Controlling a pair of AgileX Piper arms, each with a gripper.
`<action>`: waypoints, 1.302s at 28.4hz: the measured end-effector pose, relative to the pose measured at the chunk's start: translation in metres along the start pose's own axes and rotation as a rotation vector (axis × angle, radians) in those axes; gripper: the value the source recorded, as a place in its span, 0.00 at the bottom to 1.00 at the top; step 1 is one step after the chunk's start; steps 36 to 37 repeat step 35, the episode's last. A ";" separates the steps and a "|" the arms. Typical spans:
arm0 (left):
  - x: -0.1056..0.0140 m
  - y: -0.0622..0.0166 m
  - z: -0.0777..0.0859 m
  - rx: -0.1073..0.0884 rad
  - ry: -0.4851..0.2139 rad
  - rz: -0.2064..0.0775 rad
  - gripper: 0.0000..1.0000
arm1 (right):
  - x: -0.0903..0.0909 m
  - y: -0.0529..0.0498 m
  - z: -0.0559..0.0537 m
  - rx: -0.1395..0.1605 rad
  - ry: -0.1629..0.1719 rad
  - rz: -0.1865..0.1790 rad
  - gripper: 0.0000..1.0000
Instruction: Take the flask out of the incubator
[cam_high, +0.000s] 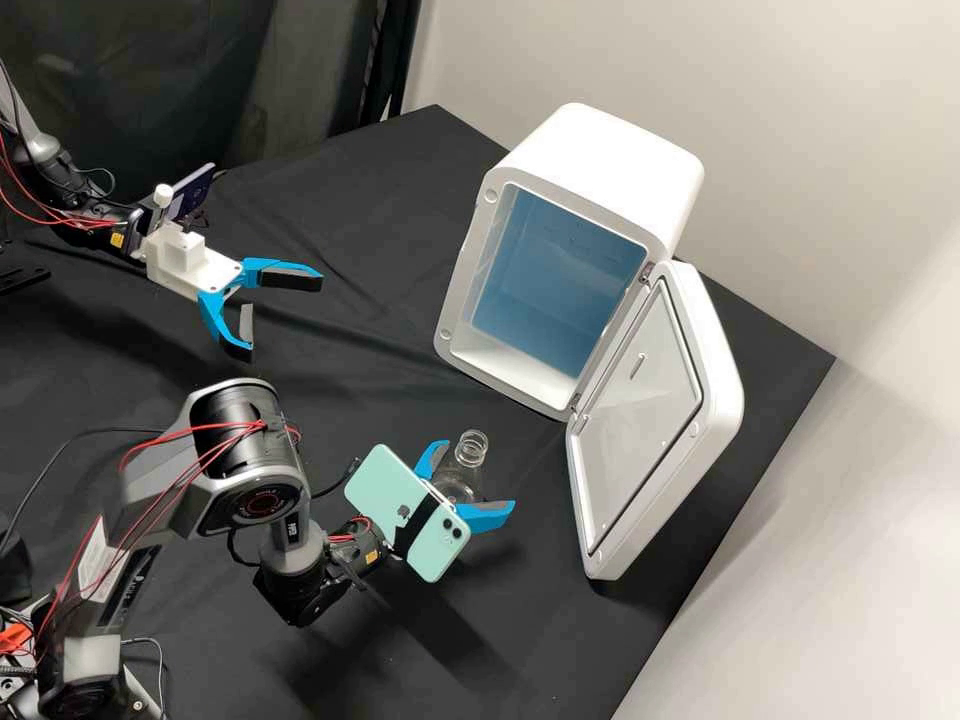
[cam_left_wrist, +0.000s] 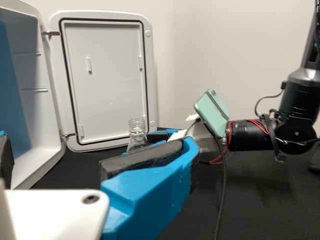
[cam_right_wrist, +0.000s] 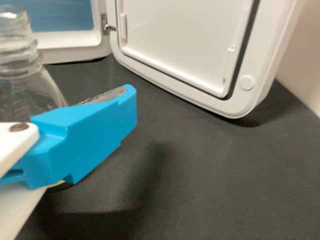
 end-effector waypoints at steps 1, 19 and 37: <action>0.000 -0.0008 0.001 -0.001 -0.004 -0.002 1.00 | 0.000 0.001 0.000 0.000 -0.001 0.003 1.00; -0.002 -0.0036 0.006 -0.006 -0.020 -0.005 1.00 | -0.012 0.017 0.003 0.073 -0.015 0.053 1.00; -0.002 -0.0036 0.006 -0.006 -0.020 -0.005 1.00 | -0.023 0.031 -0.003 0.122 0.001 0.103 1.00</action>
